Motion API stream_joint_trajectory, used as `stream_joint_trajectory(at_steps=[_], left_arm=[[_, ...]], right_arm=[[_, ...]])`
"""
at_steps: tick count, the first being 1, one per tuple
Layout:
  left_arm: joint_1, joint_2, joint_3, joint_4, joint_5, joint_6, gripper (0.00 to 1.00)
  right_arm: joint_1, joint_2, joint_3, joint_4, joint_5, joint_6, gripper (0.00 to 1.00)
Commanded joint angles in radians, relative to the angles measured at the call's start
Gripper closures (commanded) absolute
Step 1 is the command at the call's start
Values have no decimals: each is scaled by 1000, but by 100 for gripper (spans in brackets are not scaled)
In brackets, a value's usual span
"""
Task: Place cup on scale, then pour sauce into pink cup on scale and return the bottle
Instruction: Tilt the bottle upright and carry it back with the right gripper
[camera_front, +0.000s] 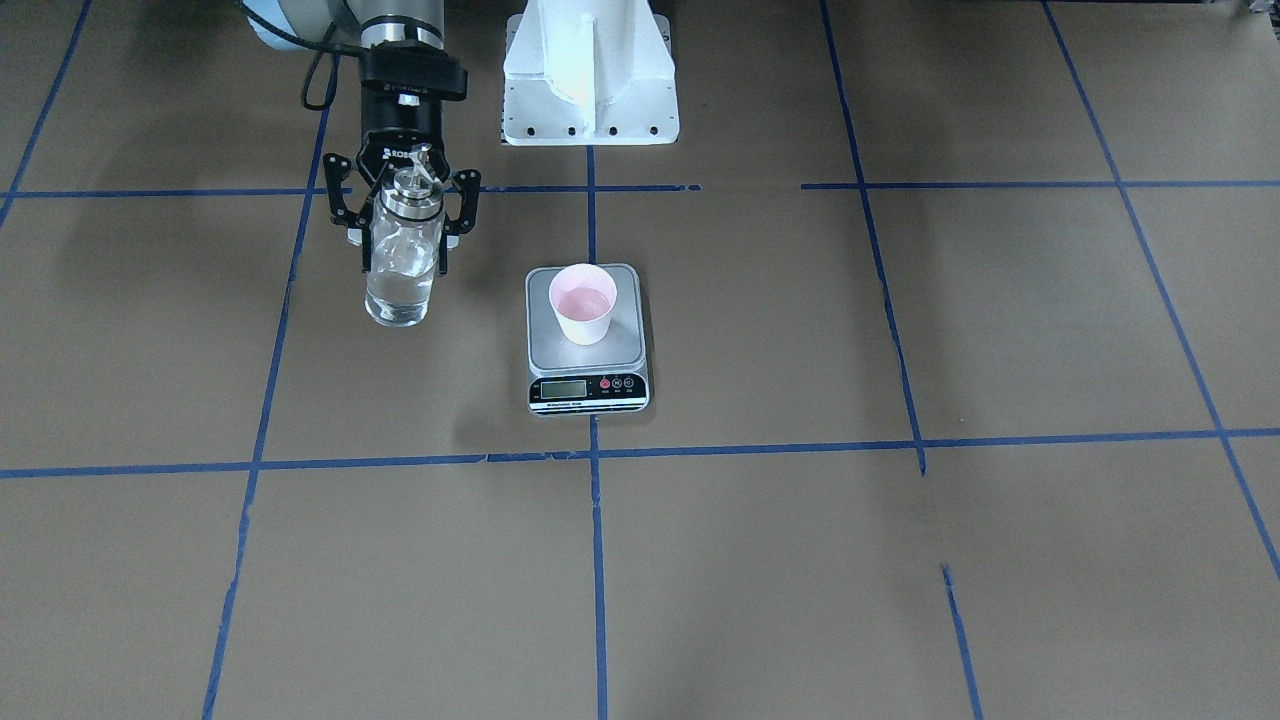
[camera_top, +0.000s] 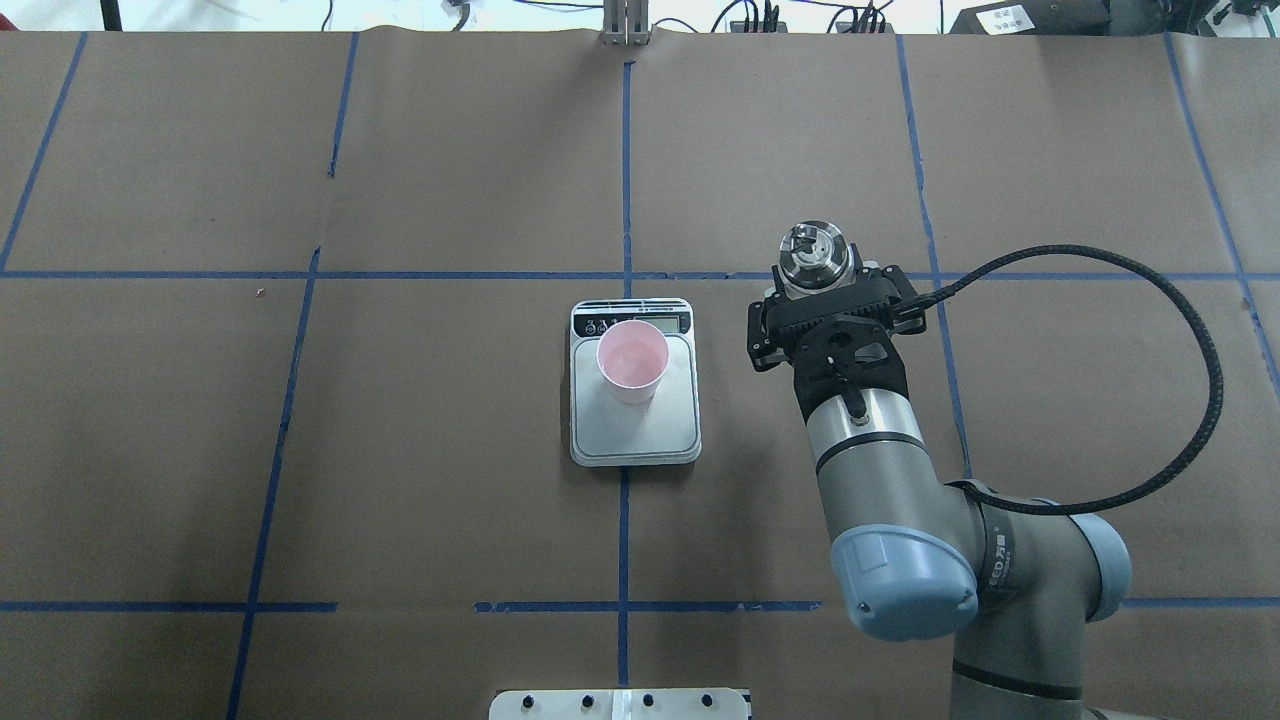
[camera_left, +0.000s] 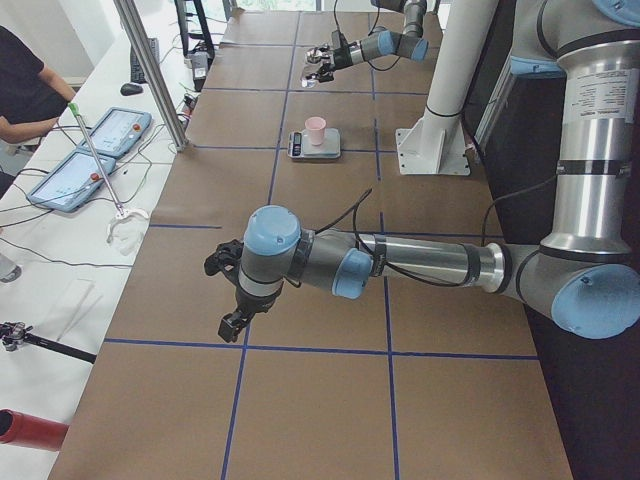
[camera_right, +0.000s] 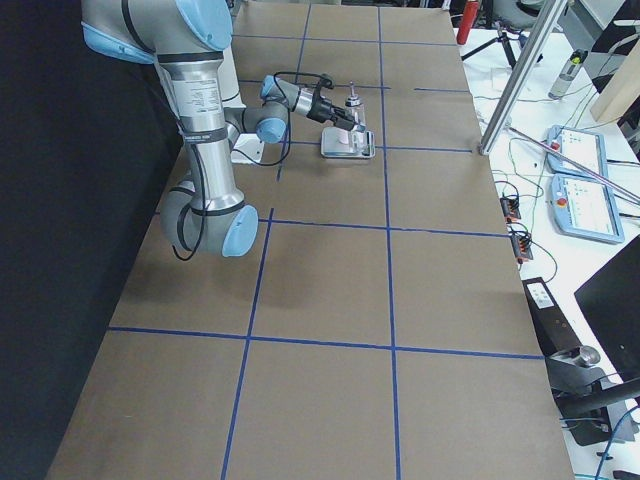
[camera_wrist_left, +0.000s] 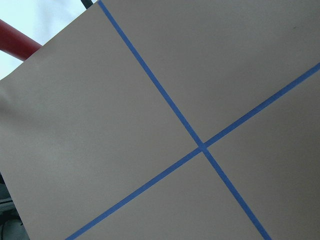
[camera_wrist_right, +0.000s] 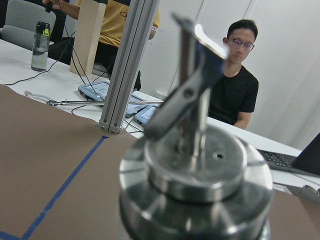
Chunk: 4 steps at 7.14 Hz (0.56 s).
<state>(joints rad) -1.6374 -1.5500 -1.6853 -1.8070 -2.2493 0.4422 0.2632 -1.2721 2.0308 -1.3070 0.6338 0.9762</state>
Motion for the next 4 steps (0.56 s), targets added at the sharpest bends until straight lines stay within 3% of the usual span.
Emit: stream_joint_trajectory(at_steps=[1, 4], left_arm=[[-4, 7, -26, 0, 1, 0, 0], [-4, 14, -59, 0, 42, 0, 0]], right_arm=[[51, -70, 11, 0, 128, 124, 100], [91, -151, 17, 2, 210, 285, 100]])
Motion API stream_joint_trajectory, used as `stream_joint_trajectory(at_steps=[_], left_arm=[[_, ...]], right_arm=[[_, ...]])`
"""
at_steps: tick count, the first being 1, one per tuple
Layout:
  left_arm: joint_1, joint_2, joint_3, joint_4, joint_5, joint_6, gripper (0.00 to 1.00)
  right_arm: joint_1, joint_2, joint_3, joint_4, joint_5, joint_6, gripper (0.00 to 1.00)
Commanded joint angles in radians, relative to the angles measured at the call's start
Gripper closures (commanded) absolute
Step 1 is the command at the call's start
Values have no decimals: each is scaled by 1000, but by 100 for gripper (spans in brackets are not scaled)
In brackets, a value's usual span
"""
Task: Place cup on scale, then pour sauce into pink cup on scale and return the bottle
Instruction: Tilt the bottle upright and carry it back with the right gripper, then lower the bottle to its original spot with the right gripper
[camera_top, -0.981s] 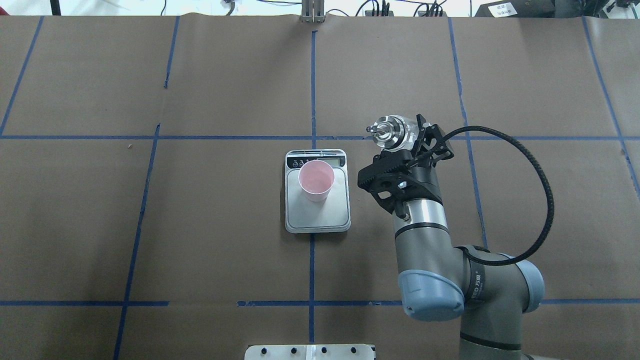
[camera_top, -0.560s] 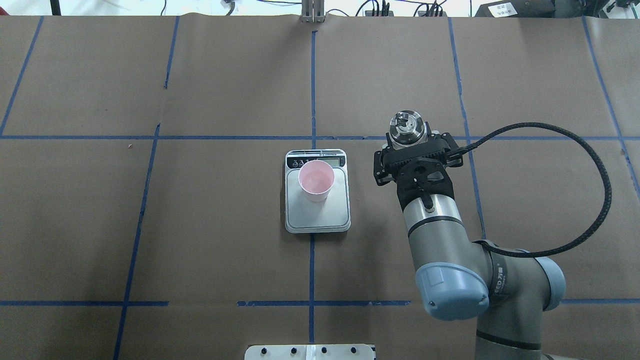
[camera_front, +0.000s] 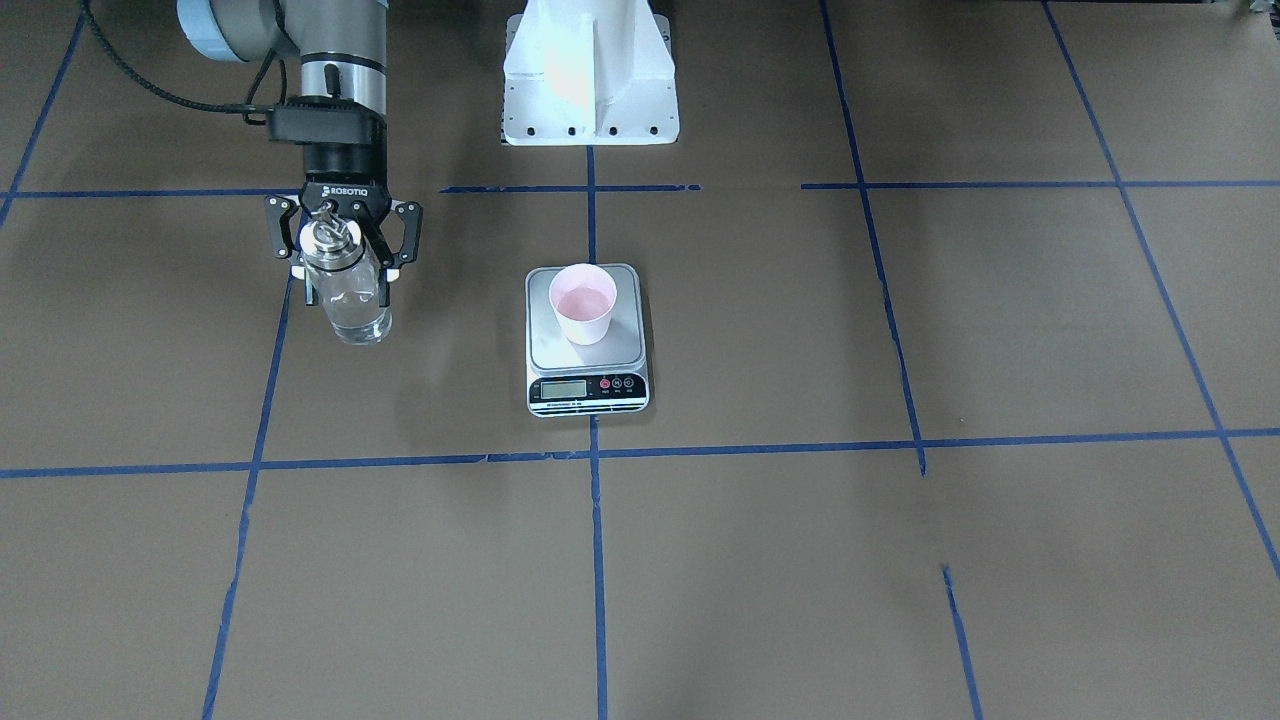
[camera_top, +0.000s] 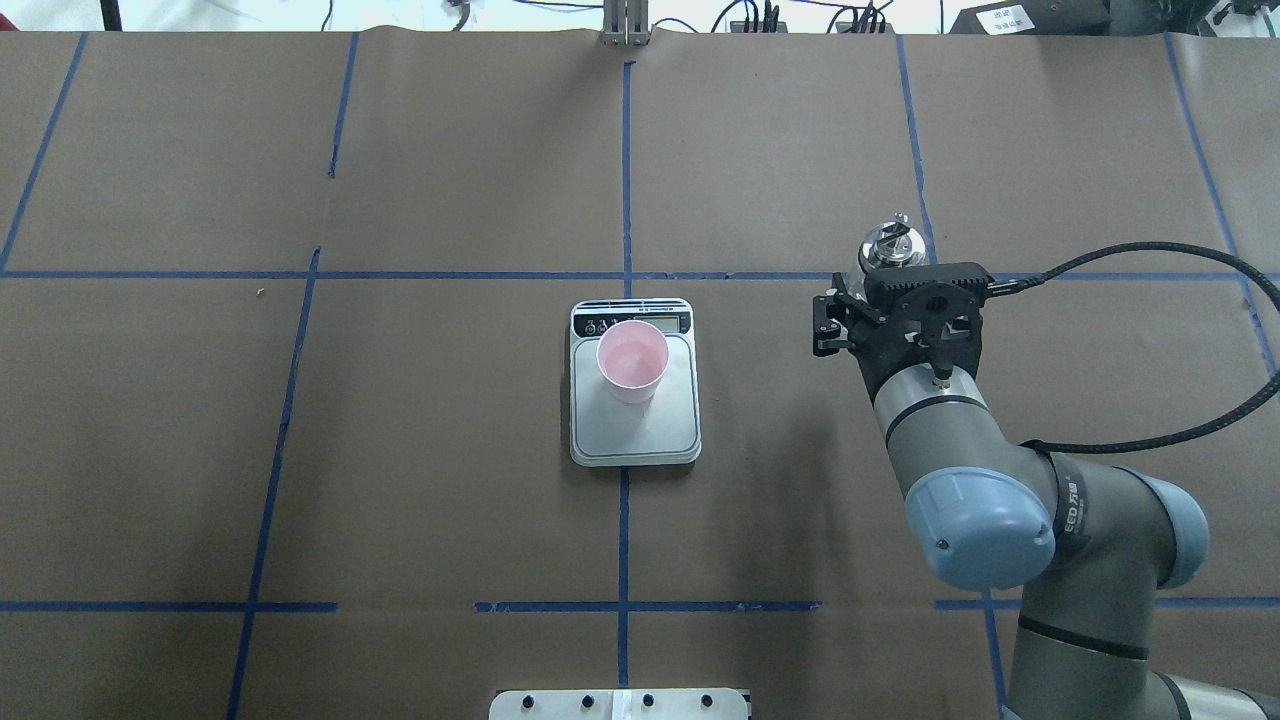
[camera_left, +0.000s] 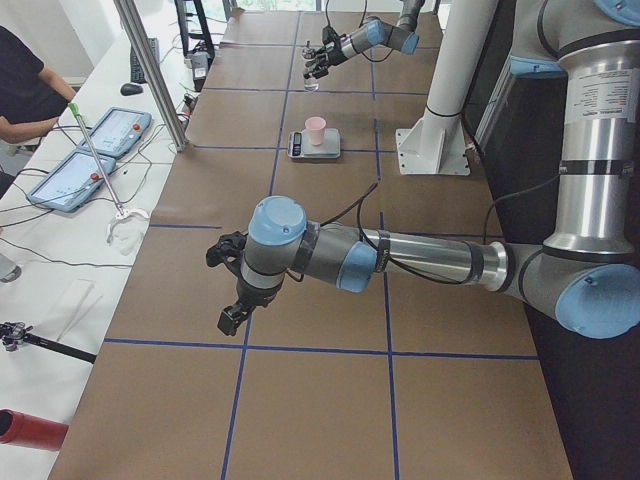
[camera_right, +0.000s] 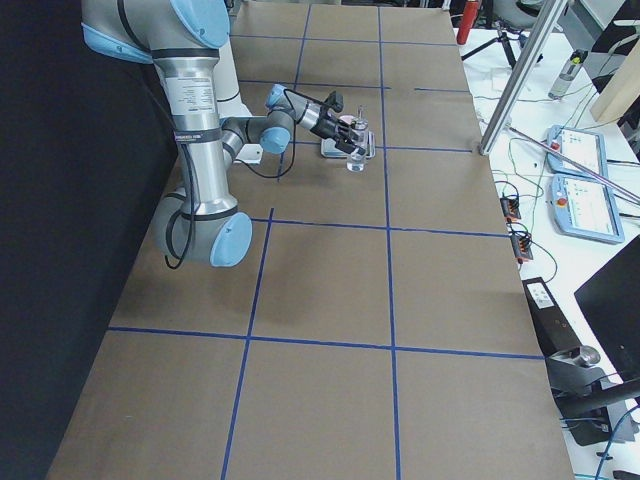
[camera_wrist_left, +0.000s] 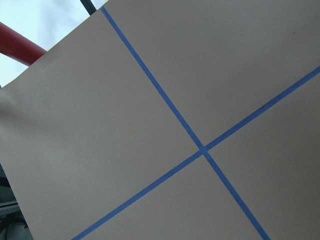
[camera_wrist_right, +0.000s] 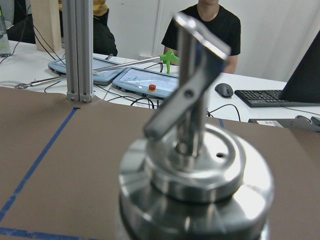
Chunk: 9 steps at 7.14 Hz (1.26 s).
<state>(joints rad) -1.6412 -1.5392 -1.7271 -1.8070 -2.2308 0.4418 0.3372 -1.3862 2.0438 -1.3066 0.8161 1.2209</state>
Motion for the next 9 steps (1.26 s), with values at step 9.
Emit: stream_joint_trajectory(at_steps=[9], left_arm=[[-3, 5, -29, 0, 26, 0, 0]], right_arm=[[45, -237, -117, 349, 92, 68, 100]])
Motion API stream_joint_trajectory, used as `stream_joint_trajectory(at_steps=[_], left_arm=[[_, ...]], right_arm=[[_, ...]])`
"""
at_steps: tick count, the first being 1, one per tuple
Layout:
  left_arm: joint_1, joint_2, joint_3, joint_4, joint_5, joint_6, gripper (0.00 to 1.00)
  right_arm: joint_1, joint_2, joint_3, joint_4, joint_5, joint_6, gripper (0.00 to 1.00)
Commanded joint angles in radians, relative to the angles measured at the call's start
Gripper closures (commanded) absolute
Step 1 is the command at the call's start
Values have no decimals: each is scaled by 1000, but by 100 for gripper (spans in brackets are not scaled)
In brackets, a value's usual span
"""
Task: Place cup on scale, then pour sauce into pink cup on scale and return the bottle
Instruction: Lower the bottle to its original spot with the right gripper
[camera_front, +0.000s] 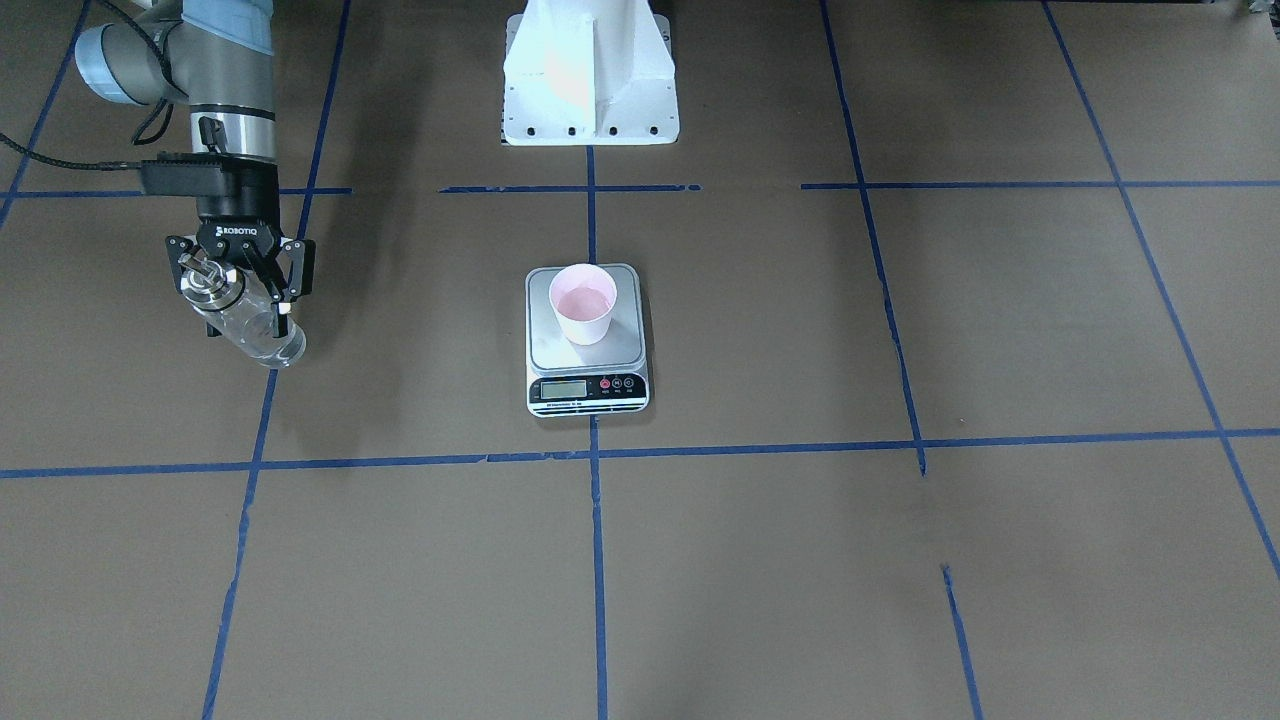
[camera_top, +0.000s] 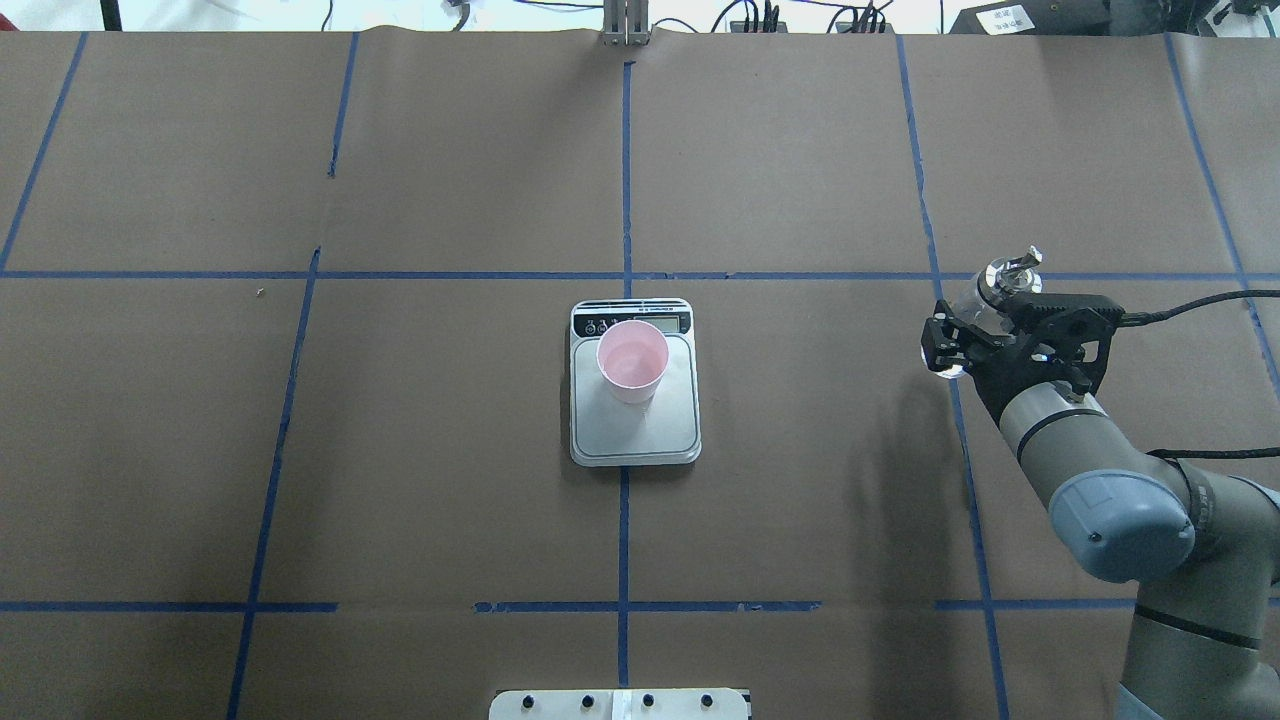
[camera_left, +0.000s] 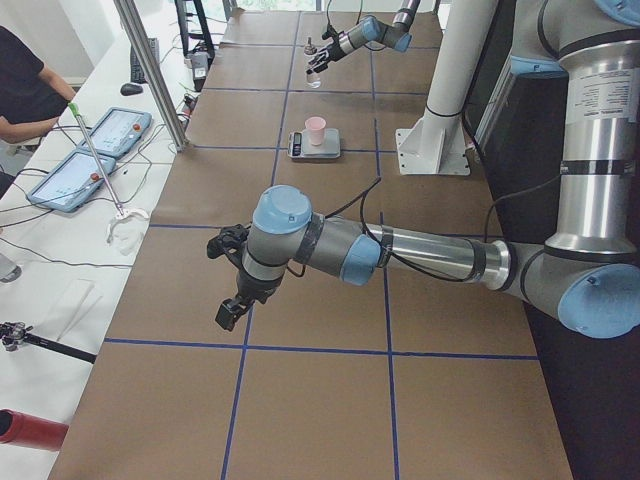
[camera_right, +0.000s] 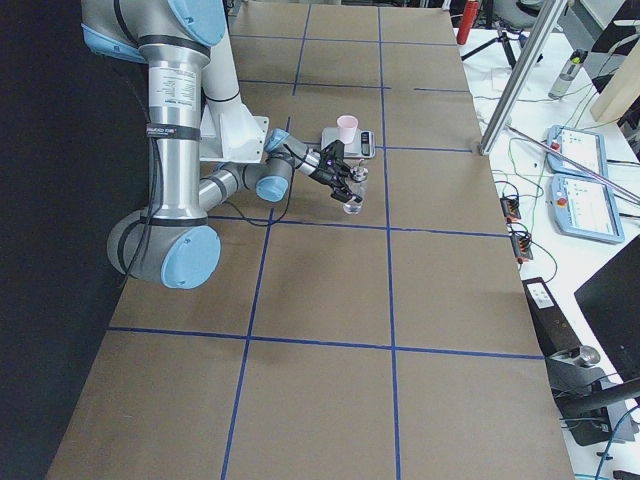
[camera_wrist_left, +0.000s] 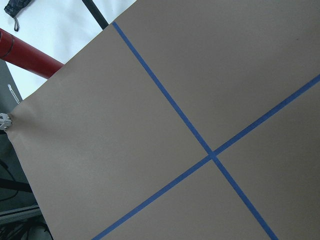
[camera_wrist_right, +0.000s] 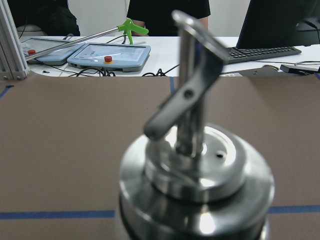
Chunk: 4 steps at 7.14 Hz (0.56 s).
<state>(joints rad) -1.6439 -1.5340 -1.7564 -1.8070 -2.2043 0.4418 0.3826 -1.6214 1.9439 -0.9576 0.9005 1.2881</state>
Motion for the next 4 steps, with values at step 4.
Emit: stream_joint_trajectory(at_steps=[4], left_arm=[[-1, -2, 0, 0, 0, -2, 0]], right_arm=[[35, -2, -40, 0, 73, 2, 100]])
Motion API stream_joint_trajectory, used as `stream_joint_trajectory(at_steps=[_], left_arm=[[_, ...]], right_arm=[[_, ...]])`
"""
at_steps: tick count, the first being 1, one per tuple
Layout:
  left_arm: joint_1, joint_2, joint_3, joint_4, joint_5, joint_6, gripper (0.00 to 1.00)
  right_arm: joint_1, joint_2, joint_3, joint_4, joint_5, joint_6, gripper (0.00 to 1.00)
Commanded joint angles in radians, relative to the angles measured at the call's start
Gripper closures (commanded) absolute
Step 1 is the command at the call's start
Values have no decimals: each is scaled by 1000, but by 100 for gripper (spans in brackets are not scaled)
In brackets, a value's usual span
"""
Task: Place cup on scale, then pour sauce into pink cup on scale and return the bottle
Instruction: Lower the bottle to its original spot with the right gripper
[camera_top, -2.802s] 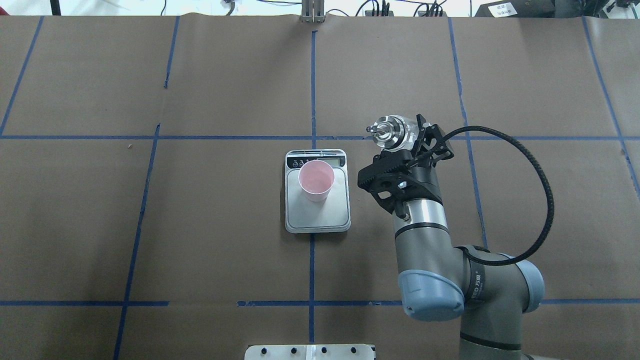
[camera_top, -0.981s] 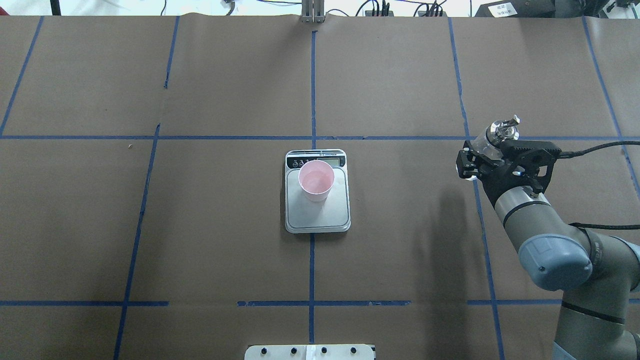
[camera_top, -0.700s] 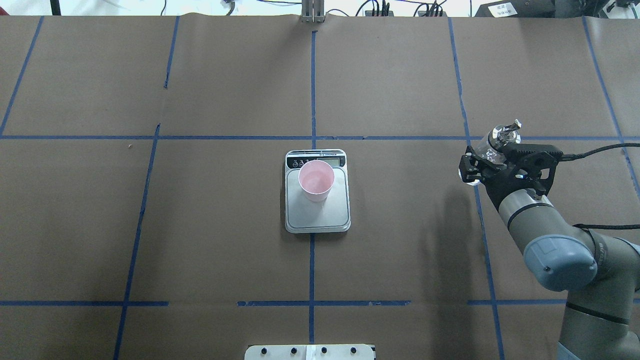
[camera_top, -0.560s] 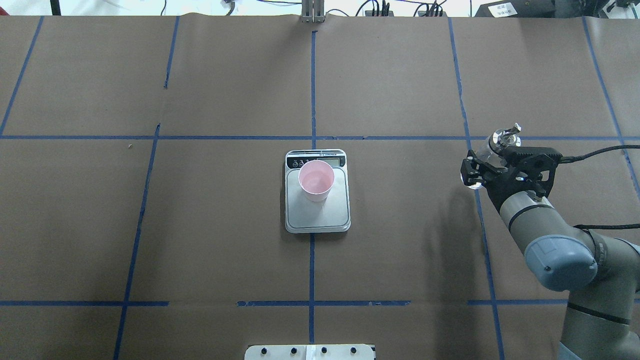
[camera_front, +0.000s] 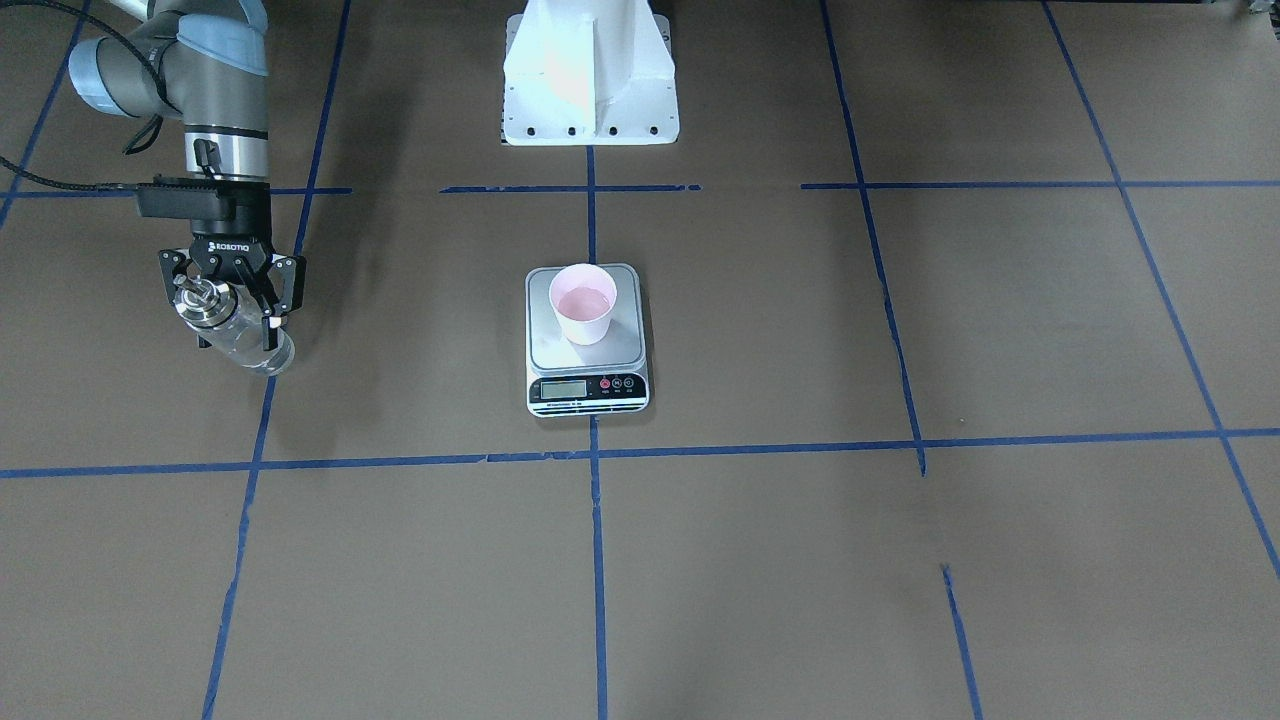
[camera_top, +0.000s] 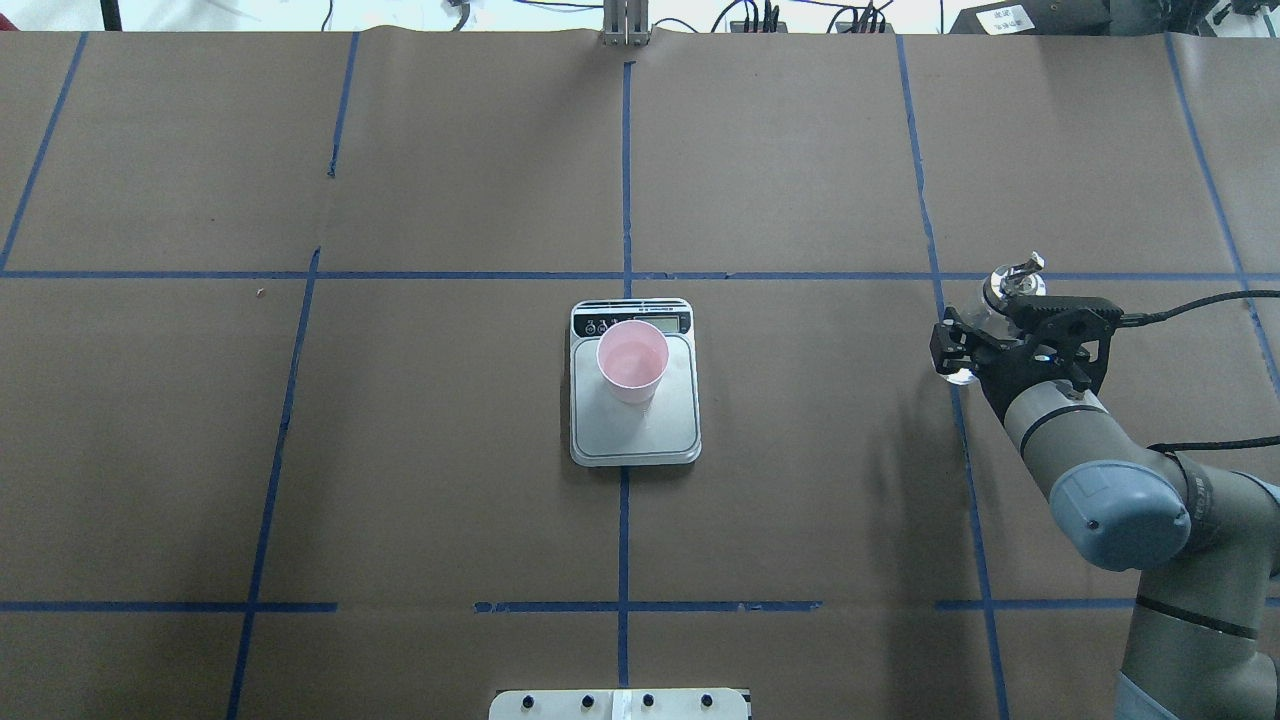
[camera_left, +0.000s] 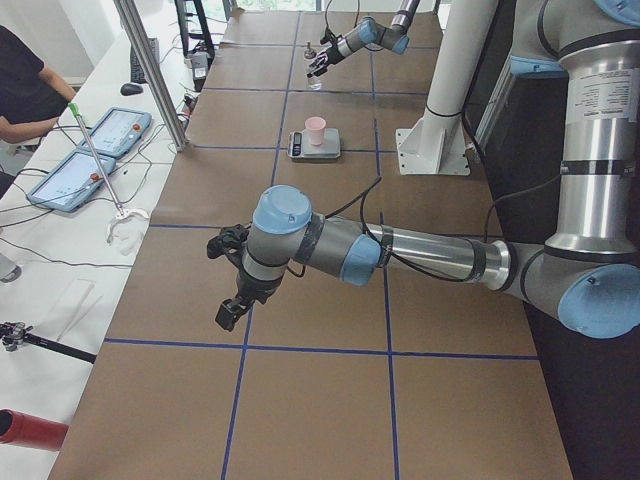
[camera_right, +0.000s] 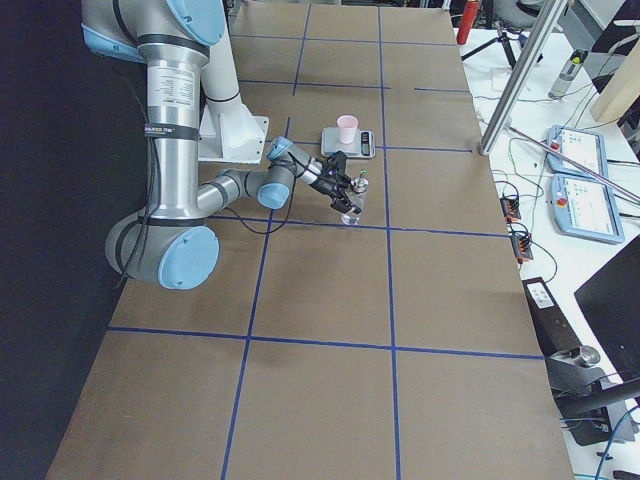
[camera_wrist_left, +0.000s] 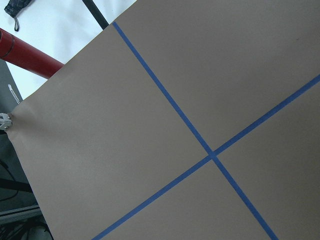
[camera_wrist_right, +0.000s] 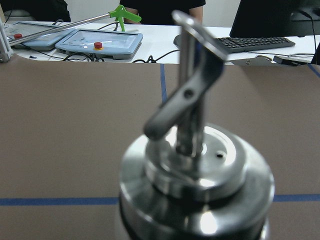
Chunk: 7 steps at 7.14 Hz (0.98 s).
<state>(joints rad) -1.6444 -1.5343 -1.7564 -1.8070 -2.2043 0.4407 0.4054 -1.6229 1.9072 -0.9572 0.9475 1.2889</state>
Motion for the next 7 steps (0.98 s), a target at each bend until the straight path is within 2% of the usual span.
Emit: stream_joint_trajectory(at_steps=[1, 7], left_arm=[[0, -1, 0, 0, 0, 0, 0], [0, -3, 0, 0, 0, 0, 0]], right_arm=[[13, 1, -4, 0, 28, 4, 100], [12, 3, -27, 0, 45, 4, 100]])
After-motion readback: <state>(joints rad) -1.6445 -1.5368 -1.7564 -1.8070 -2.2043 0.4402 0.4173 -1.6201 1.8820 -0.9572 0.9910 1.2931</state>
